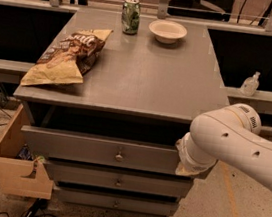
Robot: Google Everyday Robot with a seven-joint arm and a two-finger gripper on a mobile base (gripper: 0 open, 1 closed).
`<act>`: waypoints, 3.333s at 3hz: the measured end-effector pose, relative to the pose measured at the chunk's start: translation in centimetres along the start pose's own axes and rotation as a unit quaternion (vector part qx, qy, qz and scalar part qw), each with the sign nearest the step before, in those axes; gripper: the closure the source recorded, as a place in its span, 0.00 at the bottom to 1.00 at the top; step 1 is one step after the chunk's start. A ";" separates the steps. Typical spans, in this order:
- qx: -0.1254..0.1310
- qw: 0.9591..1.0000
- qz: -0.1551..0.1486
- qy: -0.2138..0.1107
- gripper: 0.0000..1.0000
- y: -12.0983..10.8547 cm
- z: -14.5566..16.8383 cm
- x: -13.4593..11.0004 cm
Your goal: Open top drawer
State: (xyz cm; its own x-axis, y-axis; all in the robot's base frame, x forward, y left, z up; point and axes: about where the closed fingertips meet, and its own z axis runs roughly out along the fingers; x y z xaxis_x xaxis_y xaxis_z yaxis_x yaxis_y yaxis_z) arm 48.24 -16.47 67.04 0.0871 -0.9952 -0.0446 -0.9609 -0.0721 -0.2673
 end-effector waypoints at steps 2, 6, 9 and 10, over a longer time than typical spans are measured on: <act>0.001 1.000 0.000 0.001 1.00 -0.2 -0.7 0.0; -0.062 0.998 -0.018 -0.022 1.00 5.5 -2.2 -1.4; -0.099 0.994 -0.038 -0.030 1.00 8.0 -4.5 -2.3; -0.099 0.994 -0.038 -0.030 1.00 8.0 -4.4 -2.3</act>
Offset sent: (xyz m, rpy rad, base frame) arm -0.0003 -0.0001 0.0007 -0.0011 -0.0011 0.0004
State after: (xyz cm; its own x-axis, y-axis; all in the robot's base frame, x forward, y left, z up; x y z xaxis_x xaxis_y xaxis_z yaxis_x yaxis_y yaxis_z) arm 39.21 -15.03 69.23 0.1710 -0.9812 -0.0898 -0.9834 -0.1643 -0.0773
